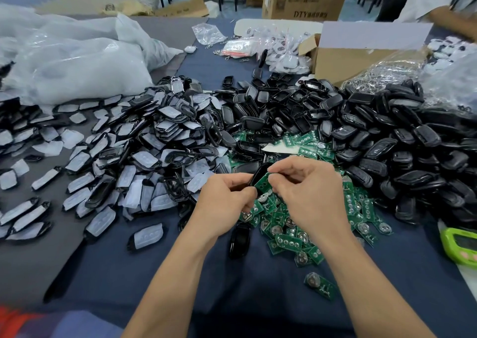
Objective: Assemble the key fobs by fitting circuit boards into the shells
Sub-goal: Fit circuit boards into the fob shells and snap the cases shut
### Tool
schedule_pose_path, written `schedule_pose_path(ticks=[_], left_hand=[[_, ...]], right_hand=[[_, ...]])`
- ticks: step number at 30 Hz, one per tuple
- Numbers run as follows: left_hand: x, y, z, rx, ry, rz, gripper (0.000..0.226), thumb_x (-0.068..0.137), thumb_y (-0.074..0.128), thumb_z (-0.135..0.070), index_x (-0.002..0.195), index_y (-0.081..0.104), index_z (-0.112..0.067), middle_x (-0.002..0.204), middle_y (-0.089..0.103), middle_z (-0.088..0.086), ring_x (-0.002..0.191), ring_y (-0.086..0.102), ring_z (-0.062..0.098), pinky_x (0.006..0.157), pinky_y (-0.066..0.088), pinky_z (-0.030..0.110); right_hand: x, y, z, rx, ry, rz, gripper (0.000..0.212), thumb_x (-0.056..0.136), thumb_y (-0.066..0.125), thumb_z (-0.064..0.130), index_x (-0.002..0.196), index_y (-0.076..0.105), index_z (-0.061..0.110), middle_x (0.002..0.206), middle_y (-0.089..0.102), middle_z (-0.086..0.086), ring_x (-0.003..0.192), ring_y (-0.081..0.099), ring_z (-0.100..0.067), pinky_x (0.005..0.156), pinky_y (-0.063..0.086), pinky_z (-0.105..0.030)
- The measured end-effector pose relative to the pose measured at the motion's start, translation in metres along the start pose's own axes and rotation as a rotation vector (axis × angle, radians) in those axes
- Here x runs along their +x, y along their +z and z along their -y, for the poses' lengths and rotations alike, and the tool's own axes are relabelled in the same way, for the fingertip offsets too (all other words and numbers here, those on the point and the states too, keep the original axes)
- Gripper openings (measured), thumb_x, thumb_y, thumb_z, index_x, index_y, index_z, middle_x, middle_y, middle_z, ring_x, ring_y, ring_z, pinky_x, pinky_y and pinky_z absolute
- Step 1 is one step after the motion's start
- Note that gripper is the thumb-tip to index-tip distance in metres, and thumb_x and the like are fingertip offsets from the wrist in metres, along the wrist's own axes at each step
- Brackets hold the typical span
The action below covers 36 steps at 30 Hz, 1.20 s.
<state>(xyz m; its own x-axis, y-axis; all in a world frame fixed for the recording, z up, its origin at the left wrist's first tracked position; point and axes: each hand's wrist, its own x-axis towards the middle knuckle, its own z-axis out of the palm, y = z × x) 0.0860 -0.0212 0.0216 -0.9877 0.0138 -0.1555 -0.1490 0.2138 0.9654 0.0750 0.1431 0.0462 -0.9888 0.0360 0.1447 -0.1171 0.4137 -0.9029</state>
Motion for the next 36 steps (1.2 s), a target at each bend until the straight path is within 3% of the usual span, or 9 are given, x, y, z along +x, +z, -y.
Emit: schedule_pose_path(ticks=[4, 13, 19, 23, 25, 27, 30, 34, 36], left_hand=[[-0.001, 0.0, -0.001, -0.012, -0.003, 0.024, 0.025, 0.079, 0.062, -0.013, 0.079, 0.081, -0.028, 0.063, 0.061, -0.001, 0.063, 0.055, 0.013, 0.071, 0.055, 0.036], [-0.003, 0.002, 0.004, -0.041, 0.016, -0.028, 0.017, 0.086, 0.076, -0.008, 0.08, 0.083, -0.022, 0.058, 0.061, -0.002, 0.056, 0.05, 0.012, 0.059, 0.044, 0.026], [-0.003, 0.011, 0.007, -0.076, -0.038, -0.076, 0.012, 0.083, 0.075, -0.007, 0.072, 0.076, -0.004, 0.057, 0.06, 0.002, 0.053, 0.05, 0.012, 0.056, 0.047, 0.025], [-0.004, 0.02, 0.006, -0.059, -0.088, -0.139, 0.022, 0.082, 0.077, -0.004, 0.061, 0.074, -0.012, 0.052, 0.059, -0.001, 0.048, 0.05, 0.012, 0.051, 0.046, 0.022], [-0.004, 0.022, 0.006, -0.064, -0.109, -0.16, 0.024, 0.08, 0.077, -0.003, 0.058, 0.071, -0.012, 0.048, 0.056, -0.003, 0.047, 0.048, 0.012, 0.051, 0.044, 0.022], [-0.004, 0.021, 0.008, -0.098, -0.111, -0.165, 0.033, 0.08, 0.076, 0.001, 0.053, 0.068, -0.016, 0.048, 0.054, -0.003, 0.048, 0.047, 0.012, 0.051, 0.045, 0.023], [-0.003, 0.018, 0.01, -0.091, -0.114, -0.129, 0.024, 0.082, 0.076, -0.002, 0.061, 0.076, -0.014, 0.052, 0.06, 0.002, 0.051, 0.051, 0.015, 0.052, 0.047, 0.027], [-0.004, 0.013, 0.011, 0.192, -0.027, -0.009, 0.009, 0.078, 0.07, -0.03, 0.075, 0.077, -0.026, 0.058, 0.065, 0.006, 0.055, 0.057, 0.014, 0.059, 0.059, 0.041], [-0.005, 0.01, 0.01, 0.195, 0.011, 0.075, 0.014, 0.077, 0.069, -0.026, 0.084, 0.078, -0.034, 0.061, 0.067, 0.001, 0.054, 0.058, 0.013, 0.057, 0.057, 0.035]], right_hand=[[0.001, -0.002, -0.003, 0.009, 0.019, 0.029, 0.023, 0.083, 0.081, 0.009, 0.076, 0.079, 0.031, 0.07, 0.075, 0.015, 0.068, 0.073, -0.007, 0.071, 0.064, -0.034], [-0.003, 0.01, -0.007, 0.049, 0.04, -0.073, 0.018, 0.083, 0.083, 0.012, 0.079, 0.079, 0.029, 0.069, 0.074, 0.015, 0.067, 0.073, -0.008, 0.071, 0.063, -0.037], [-0.015, 0.021, -0.013, 0.004, -0.109, -0.222, 0.026, 0.079, 0.087, 0.006, 0.081, 0.08, 0.031, 0.073, 0.073, 0.021, 0.073, 0.069, 0.002, 0.071, 0.051, -0.008], [-0.012, 0.022, -0.025, -0.145, -0.293, -0.317, 0.018, 0.073, 0.09, 0.002, 0.083, 0.084, 0.015, 0.091, 0.068, 0.015, 0.091, 0.063, -0.009, 0.087, 0.047, -0.012], [-0.011, 0.021, -0.027, -0.086, -0.174, -0.271, 0.022, 0.076, 0.089, 0.009, 0.091, 0.083, 0.024, 0.092, 0.069, 0.023, 0.092, 0.065, -0.004, 0.086, 0.051, -0.018], [-0.011, 0.022, -0.029, 0.04, 0.023, -0.194, 0.03, 0.078, 0.088, 0.02, 0.102, 0.079, 0.036, 0.085, 0.073, 0.024, 0.084, 0.067, 0.0, 0.074, 0.052, -0.014], [-0.007, 0.021, -0.035, 0.168, 0.189, -0.085, 0.02, 0.083, 0.086, 0.021, 0.09, 0.076, 0.037, 0.072, 0.075, 0.012, 0.057, 0.064, -0.003, 0.058, 0.051, -0.021], [-0.004, 0.014, -0.039, 0.215, 0.235, 0.015, 0.017, 0.078, 0.086, 0.013, 0.076, 0.08, 0.029, 0.061, 0.072, -0.003, 0.049, 0.059, -0.011, 0.05, 0.051, -0.027], [-0.002, 0.013, -0.036, 0.217, 0.203, 0.124, 0.011, 0.073, 0.082, 0.017, 0.076, 0.081, 0.028, 0.06, 0.071, -0.004, 0.048, 0.055, -0.012, 0.048, 0.049, -0.027]])
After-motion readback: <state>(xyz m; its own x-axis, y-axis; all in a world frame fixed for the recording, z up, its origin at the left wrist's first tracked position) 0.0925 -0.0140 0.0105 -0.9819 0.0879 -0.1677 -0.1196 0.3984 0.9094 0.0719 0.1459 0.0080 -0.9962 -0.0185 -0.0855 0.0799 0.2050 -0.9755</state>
